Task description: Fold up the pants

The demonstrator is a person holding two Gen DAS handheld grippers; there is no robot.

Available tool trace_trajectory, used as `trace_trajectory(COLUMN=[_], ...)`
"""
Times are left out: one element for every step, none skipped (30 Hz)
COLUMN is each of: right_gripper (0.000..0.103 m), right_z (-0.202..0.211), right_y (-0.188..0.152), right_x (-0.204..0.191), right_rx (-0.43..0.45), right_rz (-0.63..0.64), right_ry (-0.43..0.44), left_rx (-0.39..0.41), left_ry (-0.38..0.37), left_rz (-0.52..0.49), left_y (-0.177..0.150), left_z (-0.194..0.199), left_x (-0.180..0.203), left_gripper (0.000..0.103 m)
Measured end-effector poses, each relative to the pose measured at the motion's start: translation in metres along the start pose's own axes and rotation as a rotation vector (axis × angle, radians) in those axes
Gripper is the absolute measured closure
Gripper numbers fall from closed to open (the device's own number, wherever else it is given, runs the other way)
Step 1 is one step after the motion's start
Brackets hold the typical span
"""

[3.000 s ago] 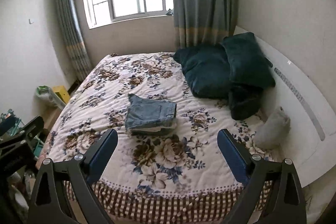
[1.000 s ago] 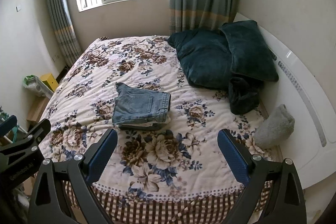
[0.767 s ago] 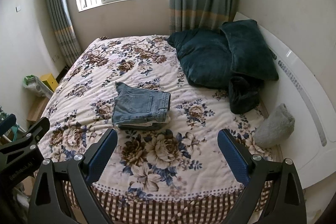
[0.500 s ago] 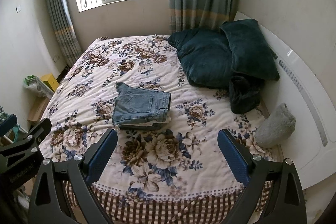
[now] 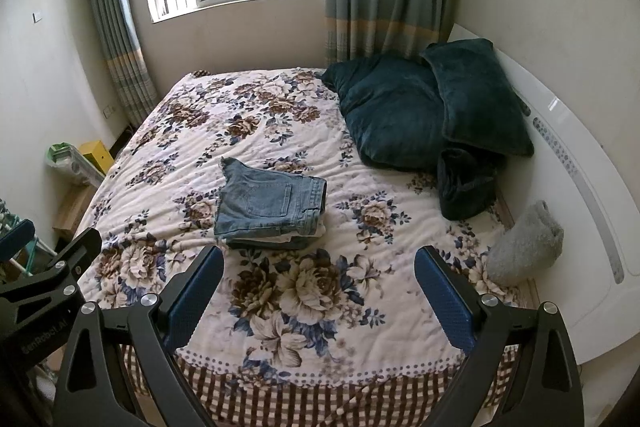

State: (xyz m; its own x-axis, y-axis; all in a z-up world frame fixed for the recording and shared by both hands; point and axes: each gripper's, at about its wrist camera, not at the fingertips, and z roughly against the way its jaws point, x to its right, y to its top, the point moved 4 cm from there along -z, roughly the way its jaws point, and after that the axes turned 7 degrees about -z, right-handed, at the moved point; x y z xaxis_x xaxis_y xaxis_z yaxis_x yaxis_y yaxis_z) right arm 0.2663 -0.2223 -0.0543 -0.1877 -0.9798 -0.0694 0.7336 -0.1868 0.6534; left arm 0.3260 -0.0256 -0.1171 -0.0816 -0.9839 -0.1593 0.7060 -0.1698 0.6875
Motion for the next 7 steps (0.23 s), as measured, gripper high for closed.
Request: trace_trajectory(right_gripper=[0.005, 0.005, 0.005, 0.005, 0.005, 0.005, 0.005], right_z=[0.0, 0.0001, -0.0001, 0.0001, 0.0006, 0.0005, -0.0001], right_y=[0.0, -0.0007, 0.0003, 0.0002, -0.0004, 0.0, 0.0008], right_x=[0.0002, 0.0011, -0.0001, 0.0001, 0.001, 0.0008, 0.0], right_rx=[0.002, 0.001, -0.001, 0.0, 0.001, 0.002, 0.002], right_rz=[0.001, 0.001, 0.0, 0.0, 0.0, 0.001, 0.002], right_ry=[0.0, 0.0, 0.001, 0.0, 0.0, 0.0, 0.0], left_rx=[0.004, 0.009, 0.011, 0.014, 0.02, 0.024, 0.026], left_ry=[0.0, -0.002, 0.0, 0.002, 0.003, 0.005, 0.008], left_rz=[0.001, 0.003, 0.005, 0.008, 0.01, 0.01, 0.011], left_y=[0.0008, 0.0013, 0.0009, 0.0013, 0.0021, 0.0024, 0.0027], left_z=[0.0007, 0.0012, 0.0013, 0.0017, 0.0027, 0.003, 0.0035], left_x=[0.0013, 0.0009, 0.0013, 0.0011, 0.0007, 0.0009, 0.0008], left_gripper=[0.0, 0.0, 0.0, 0.0, 0.0, 0.0, 0.0])
